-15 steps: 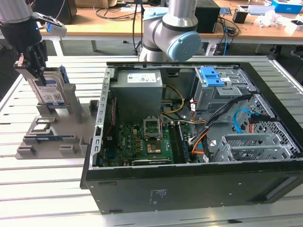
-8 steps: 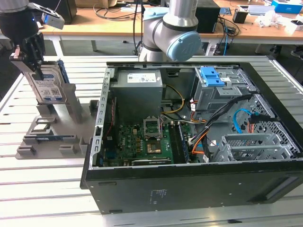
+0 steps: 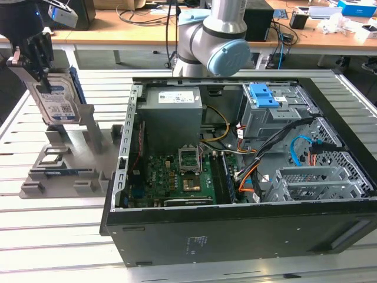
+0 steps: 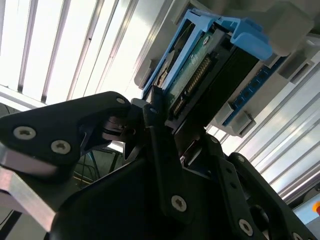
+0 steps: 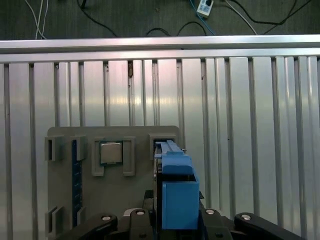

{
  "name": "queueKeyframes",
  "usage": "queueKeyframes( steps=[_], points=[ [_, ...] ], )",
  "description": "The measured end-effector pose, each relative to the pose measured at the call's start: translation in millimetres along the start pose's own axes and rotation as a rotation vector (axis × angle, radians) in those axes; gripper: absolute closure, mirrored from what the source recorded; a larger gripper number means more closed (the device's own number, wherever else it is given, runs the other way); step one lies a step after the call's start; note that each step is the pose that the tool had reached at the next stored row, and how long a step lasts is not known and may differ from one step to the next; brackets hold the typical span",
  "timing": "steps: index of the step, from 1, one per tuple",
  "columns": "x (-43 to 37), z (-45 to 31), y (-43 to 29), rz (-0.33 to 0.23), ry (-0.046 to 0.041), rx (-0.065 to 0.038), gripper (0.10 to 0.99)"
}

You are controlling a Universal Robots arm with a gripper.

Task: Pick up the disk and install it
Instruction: 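Pick up the disk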

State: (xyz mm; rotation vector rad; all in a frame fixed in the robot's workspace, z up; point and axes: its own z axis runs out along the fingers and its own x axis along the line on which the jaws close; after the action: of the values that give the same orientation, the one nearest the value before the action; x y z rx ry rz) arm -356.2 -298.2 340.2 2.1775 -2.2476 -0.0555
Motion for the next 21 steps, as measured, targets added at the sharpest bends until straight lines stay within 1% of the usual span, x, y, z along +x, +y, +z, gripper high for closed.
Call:
queueKeyframes(
  steps=[3,5,6,8,10,12,21],
  points=[
    [-0.3,-6.0,0.2,0.000,0.0000,0.000,0.722],
    [-0.5,-11.3,0.4,0.000,0.0000,0.000,0.722],
    [-0.8,-15.9,0.6,0.000,0.0000,0.000,0.722],
    [-1.1,-20.9,0.7,0.000,0.0000,0.000,0.722],
    [-1.4,-27.7,1.0,0.000,0.0000,0.000,0.722],
    [-1.8,-36.1,1.3,0.000,0.0000,0.000,0.722],
    [-2.8,-57.4,2.0,0.000,0.0000,0.000,0.722]
  ],
)
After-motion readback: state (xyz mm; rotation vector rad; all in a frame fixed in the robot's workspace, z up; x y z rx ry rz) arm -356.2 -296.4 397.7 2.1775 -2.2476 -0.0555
